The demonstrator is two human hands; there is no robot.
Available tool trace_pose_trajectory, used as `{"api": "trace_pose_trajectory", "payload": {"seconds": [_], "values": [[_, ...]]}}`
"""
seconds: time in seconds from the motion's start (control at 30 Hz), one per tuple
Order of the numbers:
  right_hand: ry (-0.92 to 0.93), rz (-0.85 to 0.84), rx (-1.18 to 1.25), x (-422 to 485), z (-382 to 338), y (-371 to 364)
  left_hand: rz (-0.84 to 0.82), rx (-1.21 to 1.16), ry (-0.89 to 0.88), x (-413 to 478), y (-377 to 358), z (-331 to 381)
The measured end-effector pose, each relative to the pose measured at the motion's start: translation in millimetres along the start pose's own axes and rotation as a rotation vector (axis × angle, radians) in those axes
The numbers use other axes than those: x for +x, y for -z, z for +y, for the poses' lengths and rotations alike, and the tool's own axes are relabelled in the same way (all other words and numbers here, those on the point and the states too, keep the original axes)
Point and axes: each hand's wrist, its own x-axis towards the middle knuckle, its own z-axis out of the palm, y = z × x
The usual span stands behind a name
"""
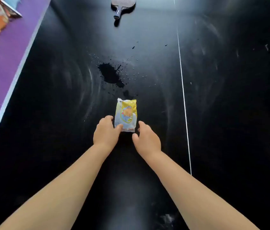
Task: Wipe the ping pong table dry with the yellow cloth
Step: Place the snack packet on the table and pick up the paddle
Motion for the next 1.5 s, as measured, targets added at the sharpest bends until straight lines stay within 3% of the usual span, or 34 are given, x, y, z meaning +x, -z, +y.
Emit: {"api": "trace_pose_trajectory", "payload": {"seconds": [0.1,0.2,0.4,0.53,0.7,0.83,0.93,1.27,1.5], "values": [[-0.027,-0.035,0.147,17.4,2.4,-6.4,-0.024,-0.172,0.181,11.9,-9.1,8.0],[-0.05,-0.06,0.227,23.8,5.3,-10.6,-0.064,-0.241,0.242,19.1,-13.4,15.2],[-0.107,-0.123,0.404,14.0,12.0,-5.9,-0.07,-0.351,0.171,12.4,-14.3,15.1],[-0.19,-0.17,0.53,-15.7,15.1,-4.0,-0.185,-0.495,0.12,-21.1,-9.7,14.2],[-0.285,0.055,0.704,-78.0,21.9,-2.5,-0.285,-0.631,-0.023,-84.1,10.4,7.2],[-0.316,0.177,0.97,-143.2,22.3,4.2,-0.476,-0.73,-0.084,-139.8,28.5,3.4],[-0.323,0.258,1.103,-187.8,26.0,9.8,-0.621,-0.672,-0.115,-178.8,30.9,7.6],[-0.657,0.747,1.005,-312.4,86.5,49.9,-0.996,-0.393,-0.41,-282.2,-11.5,66.9],[-0.802,0.941,1.016,-387.0,158.6,79.2,-1.114,-0.339,-0.526,-356.7,-72.7,125.2]]}}
